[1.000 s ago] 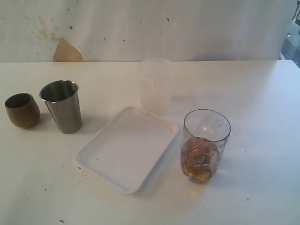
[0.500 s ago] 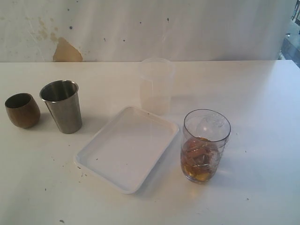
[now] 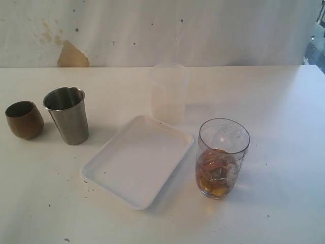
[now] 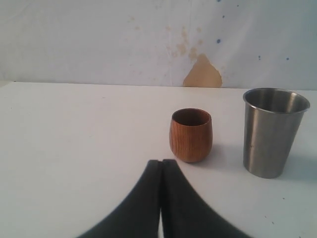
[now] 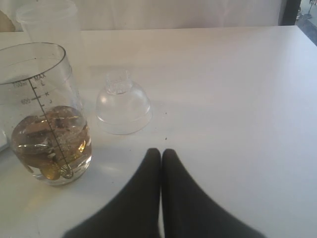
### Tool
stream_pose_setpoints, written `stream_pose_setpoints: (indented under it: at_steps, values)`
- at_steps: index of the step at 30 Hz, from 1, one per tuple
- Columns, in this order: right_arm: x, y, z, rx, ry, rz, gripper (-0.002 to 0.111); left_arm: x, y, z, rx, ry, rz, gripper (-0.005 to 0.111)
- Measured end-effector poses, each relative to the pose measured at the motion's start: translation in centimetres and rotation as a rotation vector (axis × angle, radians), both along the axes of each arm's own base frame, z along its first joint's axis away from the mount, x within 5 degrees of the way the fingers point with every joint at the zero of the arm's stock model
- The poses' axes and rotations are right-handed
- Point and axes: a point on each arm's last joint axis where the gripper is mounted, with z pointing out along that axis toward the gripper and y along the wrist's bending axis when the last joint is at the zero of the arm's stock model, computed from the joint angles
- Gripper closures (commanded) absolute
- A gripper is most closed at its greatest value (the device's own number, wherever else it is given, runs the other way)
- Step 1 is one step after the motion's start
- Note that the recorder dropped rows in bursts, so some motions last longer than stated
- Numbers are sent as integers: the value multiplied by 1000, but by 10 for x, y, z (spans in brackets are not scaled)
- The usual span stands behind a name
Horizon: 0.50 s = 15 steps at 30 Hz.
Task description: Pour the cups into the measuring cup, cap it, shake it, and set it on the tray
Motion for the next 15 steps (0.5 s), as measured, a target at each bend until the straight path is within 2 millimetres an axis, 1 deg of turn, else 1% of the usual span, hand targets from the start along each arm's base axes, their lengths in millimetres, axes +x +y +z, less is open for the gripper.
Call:
stream_pose_setpoints:
  at_steps: [7,11,15]
  values:
    - [1,0,2,-18,-24,3,108,0,0,0,0,0,0,107]
    - [3,1,15,-47,-174,20,108,0,0,0,0,0,0,107]
    - [2,3,36,-22,-402,34,108,0,0,0,0,0,0,107]
